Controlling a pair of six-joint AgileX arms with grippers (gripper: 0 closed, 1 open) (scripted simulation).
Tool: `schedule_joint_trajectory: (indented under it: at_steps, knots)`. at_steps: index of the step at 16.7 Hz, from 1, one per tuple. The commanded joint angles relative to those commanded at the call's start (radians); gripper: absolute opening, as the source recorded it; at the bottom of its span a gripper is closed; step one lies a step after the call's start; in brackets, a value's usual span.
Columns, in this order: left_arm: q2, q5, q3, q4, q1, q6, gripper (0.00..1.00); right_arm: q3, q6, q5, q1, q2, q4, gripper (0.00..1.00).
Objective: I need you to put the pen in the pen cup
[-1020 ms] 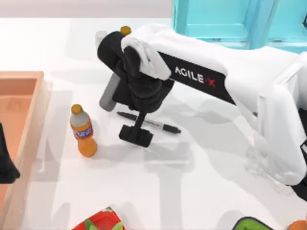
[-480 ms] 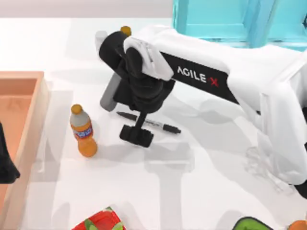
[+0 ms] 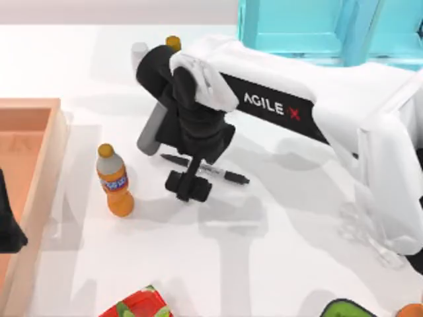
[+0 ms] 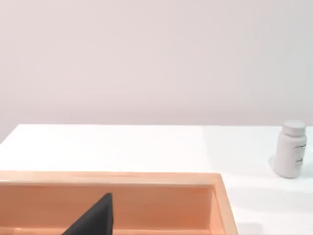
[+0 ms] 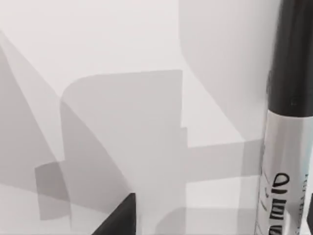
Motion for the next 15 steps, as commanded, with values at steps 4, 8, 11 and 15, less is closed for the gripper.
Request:
schedule_joint_trajectory:
  at_steps: [4,8,11,15]
  knots:
    - [0.0,0.0,0.0,0.0,0.0,0.0,1.0,0.0,0.0,0.0,0.0,0.0,0.0,0.0]
    - [0.0,0.0,0.0,0.0,0.0,0.0,1.0,0.0,0.0,0.0,0.0,0.0,0.0,0.0]
    - [0.0,0.0,0.0,0.0,0.0,0.0,1.0,-0.013,0.04,-0.055,0.018,-0.077,-0.038,0.0]
    - [0.0,0.0,0.0,0.0,0.0,0.0,1.0,-0.003,0.084,-0.028,0.016,-0.146,-0.101,0.0]
